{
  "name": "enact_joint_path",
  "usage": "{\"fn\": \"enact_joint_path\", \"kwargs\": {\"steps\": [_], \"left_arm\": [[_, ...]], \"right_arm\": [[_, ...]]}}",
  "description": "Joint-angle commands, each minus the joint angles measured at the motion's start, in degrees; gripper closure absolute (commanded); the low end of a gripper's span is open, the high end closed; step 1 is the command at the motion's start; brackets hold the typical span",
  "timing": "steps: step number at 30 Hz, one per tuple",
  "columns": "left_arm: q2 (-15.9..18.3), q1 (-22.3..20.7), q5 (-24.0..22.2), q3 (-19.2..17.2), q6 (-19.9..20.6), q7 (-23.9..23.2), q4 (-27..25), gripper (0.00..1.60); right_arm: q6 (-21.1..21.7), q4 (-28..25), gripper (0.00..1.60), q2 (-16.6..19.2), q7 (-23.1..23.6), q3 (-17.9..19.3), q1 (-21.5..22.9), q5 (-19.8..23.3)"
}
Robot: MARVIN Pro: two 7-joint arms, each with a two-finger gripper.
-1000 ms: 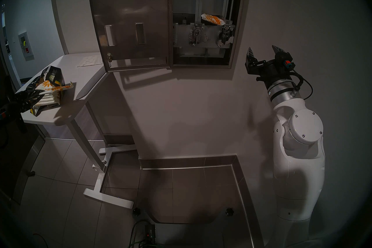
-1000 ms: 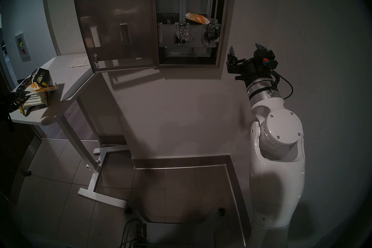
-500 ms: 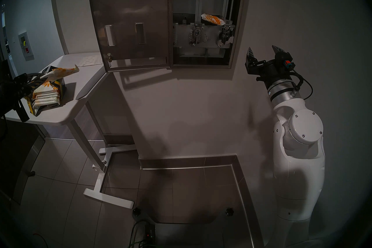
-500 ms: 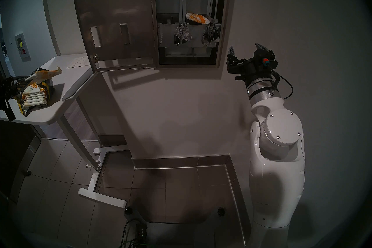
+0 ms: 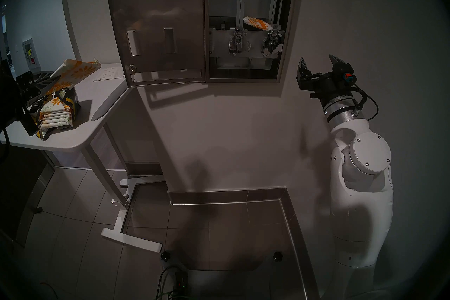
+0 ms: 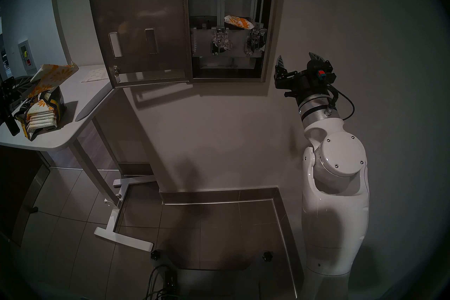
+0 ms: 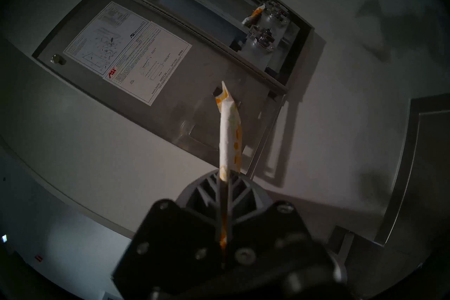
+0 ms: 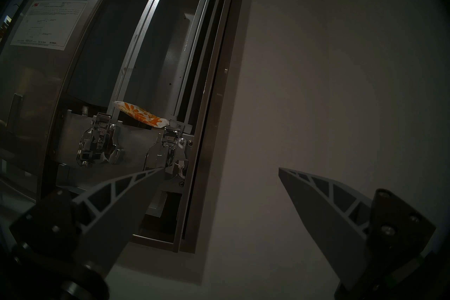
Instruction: Open the dispenser door, put the pads inside, close the door
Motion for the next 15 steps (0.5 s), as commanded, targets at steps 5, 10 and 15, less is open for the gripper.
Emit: {"fn": "enact_joint_path", "kwargs": {"steps": [5,10,15], "left_arm": [[1.3,-1.4,0.4,-0.2,3.2,-0.5,-0.3,1.60],[1.4,-1.6,0.6,-0.2,3.4,-0.6,-0.3,1.60],[1.4,-1.8,0.7,-0.2,3.6,-0.9,-0.3,1.60]], "right_arm": [[-0.1,-0.7,0.00,-0.1,0.0,-0.1,0.4,0.2],[-0.1,-0.7,0.00,-0.1,0.0,-0.1,0.4,0.2],[-0.1,-0.7,0.00,-0.1,0.0,-0.1,0.4,0.2]]}}
